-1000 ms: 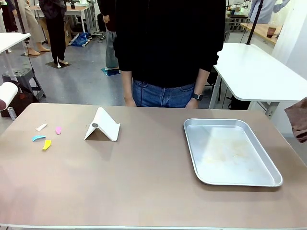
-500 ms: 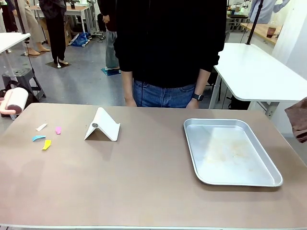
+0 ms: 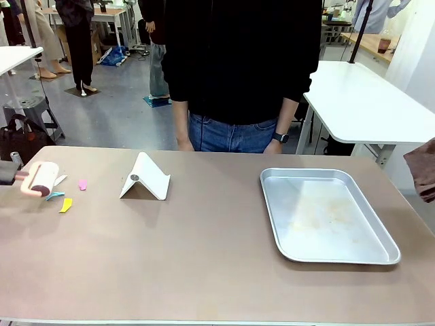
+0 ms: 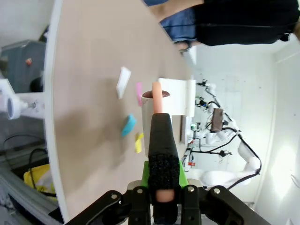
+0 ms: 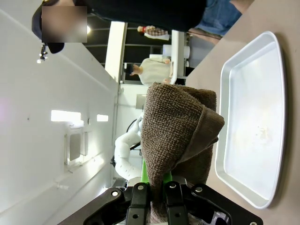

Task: Clean the surface of the table.
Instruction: Clean the area not pointed to by the person.

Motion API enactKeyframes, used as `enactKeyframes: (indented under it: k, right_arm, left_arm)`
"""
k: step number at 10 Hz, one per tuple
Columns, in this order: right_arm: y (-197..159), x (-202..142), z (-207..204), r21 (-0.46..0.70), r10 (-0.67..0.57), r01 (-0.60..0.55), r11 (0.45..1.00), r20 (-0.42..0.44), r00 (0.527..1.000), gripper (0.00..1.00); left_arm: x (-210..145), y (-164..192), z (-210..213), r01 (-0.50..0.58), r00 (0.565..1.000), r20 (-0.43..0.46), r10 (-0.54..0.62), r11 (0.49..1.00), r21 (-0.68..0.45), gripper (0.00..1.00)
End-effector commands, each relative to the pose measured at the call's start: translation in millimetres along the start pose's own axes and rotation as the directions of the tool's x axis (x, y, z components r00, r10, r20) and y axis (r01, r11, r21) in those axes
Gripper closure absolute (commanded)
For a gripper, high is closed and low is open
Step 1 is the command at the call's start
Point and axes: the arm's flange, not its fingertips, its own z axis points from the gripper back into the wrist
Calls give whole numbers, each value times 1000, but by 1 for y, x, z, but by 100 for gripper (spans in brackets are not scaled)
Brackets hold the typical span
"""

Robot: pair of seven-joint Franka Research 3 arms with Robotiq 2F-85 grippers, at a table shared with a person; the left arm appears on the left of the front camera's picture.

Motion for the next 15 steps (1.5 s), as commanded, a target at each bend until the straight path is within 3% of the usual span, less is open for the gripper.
enactKeyframes:
  k: [1, 4, 10, 15]
  right_arm:
    - [2, 0, 0, 2, 4, -4, 1000, 0, 1000, 90]
    - [2, 0, 0, 2, 4, -4, 1000, 0, 1000, 90]
    - [2, 0, 0, 2, 4, -4, 1000, 0, 1000, 90]
    - [2, 0, 0, 2, 4, -4, 1000, 0, 1000, 90]
  left_arm:
    - [-6, -5, 1, -7, 1000, -14, 8, 997, 71, 78]
    - [1, -5, 12, 6, 999, 33, -8, 997, 80, 78]
    - [3, 12, 5, -42, 999, -2, 43, 987, 156, 78]
    - [2, 3, -24, -23, 995, -92, 42, 980, 200, 78]
